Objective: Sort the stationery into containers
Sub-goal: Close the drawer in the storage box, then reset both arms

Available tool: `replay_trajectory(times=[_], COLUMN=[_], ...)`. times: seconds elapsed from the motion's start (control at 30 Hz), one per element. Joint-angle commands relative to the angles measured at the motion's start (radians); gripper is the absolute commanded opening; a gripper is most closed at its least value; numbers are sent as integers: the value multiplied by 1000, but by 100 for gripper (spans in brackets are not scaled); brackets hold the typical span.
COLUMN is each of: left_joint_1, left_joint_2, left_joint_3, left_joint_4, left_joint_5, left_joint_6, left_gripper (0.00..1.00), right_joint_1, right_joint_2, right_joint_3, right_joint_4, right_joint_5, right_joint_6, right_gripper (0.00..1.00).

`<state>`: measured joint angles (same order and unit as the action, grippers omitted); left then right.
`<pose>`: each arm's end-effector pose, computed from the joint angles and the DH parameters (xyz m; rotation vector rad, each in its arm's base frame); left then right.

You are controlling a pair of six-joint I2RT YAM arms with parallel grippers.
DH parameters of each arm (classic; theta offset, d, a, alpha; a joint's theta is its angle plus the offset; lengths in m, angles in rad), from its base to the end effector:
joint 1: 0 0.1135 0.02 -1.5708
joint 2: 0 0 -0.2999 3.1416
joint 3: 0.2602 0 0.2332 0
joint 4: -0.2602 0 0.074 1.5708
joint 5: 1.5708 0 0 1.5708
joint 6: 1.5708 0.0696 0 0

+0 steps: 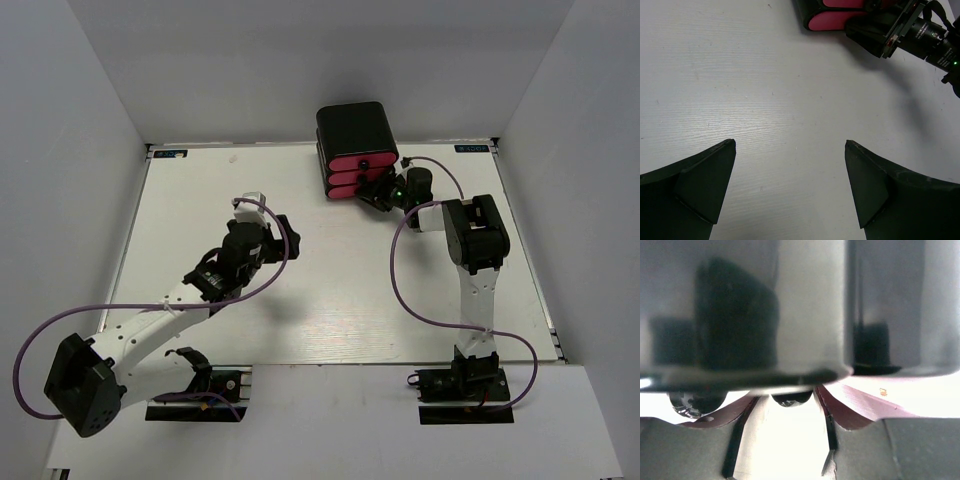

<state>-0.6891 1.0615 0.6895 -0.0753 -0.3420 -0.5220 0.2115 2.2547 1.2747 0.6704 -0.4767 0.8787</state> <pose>0.1934 -0.1291 0.2890 -0.0498 2.0163 -0.4337 0.4961 0.1392 0.1508 0.3187 1.9996 1.1689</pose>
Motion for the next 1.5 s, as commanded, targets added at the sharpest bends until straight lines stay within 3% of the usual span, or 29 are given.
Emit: replay_trajectory(times=[0.0,0.3,0.6,0.7,0.83,0.87,1.0,1.07,1.1,1.13,1.2,1.23,1.3,1.33,1.4,1.47], left_joint_1=[-3,-3,-3,-3,-3,-3,-3,-3,-3,-3,16,16,16,16,16,16], left_joint_2=[-1,-26,-54,-54,-66,-66,-84,-84,-95,-95,-106,-116,-132,-152,-173,-204], left_joint_3=[42,42,42,33,12,-1,-11,-11,-21,-21,-31,-31,-51,-51,-76,-90], left_joint_4=[8,-11,-31,-31,-18,-9,-9,-20,-32,-32,-78,-87,-87,-77,-77,-52], left_joint_5=[21,31,21,21,21,21,21,21,21,21,21,5,5,5,5,-5], left_joint_6=[-6,-24,-65,-75,-85,-85,-98,-110,-131,-145,-215,-216,-216,-207,-196,-185], left_gripper=[99,99,99,99,99,99,99,99,99,99,99,99,99,99,99,99], right_joint_1=[2,0,-4,-20,-58,-63,-87,-80,-80,-75,-60,-55,-41,-49,-55,-58], right_joint_2=[-26,-21,-49,-104,-219,-253,-360,-439,-461,-504,-572,-608,-644,-643,-641,-658], right_joint_3=[-17,8,-43,-148,-352,-391,-425,-381,-364,-313,-282,-243,-194,-95,-32,2], right_joint_4=[110,104,126,138,159,155,-39,-130,-291,-346,-529,-557,-703,-750,-869,-876], right_joint_5=[9,35,-3,-37,-80,-94,-171,-221,-238,-240,-182,-139,-38,93,133,182], right_joint_6=[43,95,100,91,63,56,-85,-283,-349,-561,-699,-845,-914,-928,-974,-1029], right_gripper=[44,45,53,66,90,90,90,90,90,90,90,90,90,90,90,90])
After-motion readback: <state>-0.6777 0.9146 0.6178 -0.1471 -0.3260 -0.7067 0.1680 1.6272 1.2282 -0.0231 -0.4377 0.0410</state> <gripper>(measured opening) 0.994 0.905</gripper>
